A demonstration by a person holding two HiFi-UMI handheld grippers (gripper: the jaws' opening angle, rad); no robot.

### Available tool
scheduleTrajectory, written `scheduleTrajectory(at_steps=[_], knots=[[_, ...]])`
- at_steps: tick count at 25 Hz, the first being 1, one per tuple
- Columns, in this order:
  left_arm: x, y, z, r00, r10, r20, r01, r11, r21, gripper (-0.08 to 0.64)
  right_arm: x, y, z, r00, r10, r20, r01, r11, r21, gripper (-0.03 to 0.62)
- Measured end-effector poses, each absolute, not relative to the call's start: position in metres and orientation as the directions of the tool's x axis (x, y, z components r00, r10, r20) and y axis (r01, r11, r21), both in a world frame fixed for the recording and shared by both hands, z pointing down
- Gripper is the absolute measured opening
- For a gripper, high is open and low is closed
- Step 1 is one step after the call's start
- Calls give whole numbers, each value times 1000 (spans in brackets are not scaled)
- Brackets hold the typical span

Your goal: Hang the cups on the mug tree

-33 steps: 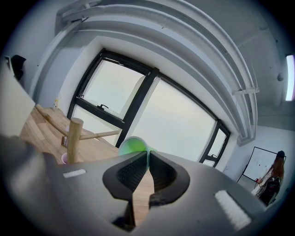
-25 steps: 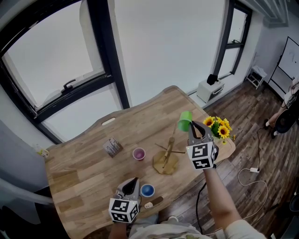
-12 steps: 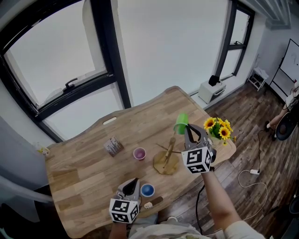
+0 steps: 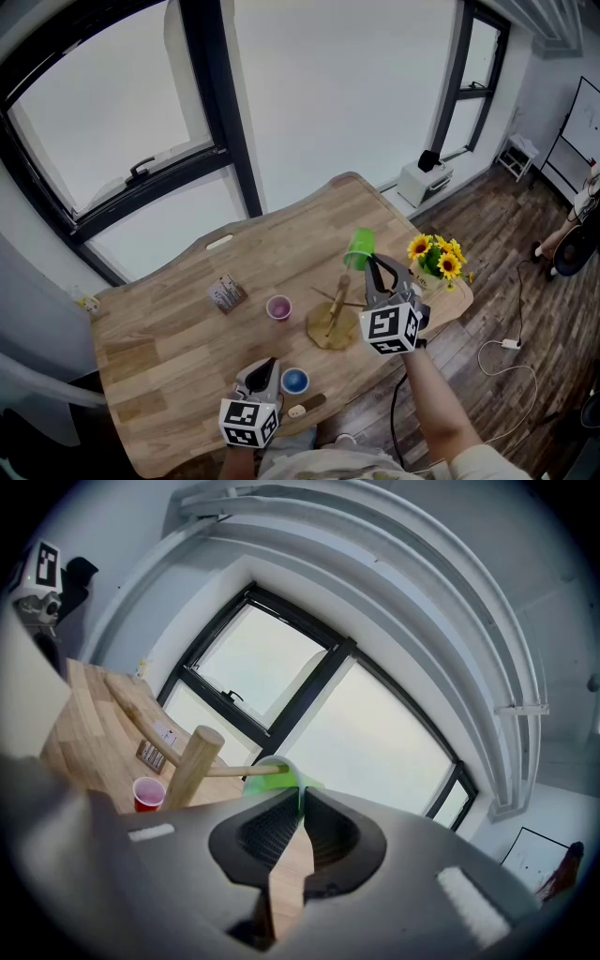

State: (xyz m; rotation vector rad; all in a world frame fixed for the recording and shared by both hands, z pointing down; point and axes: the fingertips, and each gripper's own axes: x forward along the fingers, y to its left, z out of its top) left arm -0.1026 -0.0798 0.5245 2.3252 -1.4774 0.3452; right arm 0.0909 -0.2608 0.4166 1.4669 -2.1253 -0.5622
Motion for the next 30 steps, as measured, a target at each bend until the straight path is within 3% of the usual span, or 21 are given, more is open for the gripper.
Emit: scheduleTrajectory(at_steps=[30], knots=[[-101, -75, 528, 422, -815, 396, -906, -387, 169, 0, 86, -236, 440, -315, -927, 205, -714, 373, 592, 21]])
